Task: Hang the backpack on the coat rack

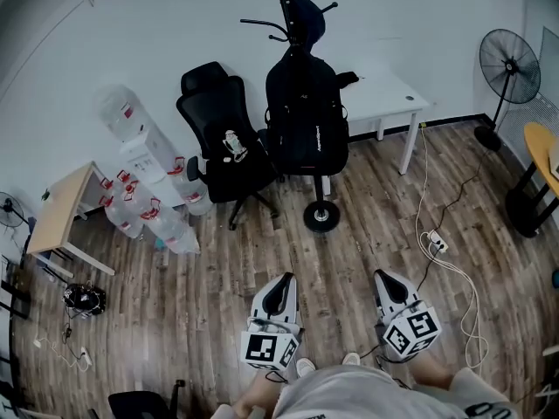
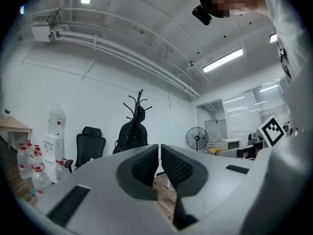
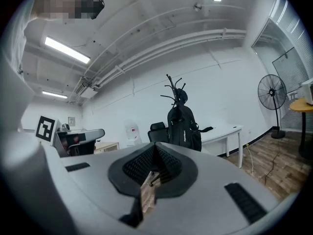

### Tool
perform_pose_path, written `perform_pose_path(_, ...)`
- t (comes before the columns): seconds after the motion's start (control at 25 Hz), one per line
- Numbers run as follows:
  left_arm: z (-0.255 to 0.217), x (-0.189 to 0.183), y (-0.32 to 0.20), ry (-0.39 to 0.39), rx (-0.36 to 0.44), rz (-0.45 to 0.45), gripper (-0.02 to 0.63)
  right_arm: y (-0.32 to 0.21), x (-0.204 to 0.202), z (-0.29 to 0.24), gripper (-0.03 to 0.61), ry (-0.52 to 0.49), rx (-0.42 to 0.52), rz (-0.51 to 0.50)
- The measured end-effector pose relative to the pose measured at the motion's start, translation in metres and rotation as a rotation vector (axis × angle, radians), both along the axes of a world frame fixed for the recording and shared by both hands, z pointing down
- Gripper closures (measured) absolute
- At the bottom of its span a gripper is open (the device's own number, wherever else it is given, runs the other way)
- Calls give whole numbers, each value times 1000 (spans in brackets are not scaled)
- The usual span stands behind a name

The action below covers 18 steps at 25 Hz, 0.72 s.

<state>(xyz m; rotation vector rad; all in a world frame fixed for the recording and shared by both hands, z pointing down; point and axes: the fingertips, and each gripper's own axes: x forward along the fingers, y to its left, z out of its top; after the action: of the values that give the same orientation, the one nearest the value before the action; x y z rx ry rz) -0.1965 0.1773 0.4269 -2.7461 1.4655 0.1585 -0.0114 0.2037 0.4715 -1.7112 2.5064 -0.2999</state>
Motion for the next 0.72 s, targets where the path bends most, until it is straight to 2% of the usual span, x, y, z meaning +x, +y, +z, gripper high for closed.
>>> perform_pose_path(0.28, 3, -17, 3, 12, -2, 12, 589, 6, -20, -4, 565, 27, 9, 6)
perform_pose_path(0.72, 8, -24, 4, 24, -12, 38, 589, 12, -26, -1, 565, 42, -7, 34)
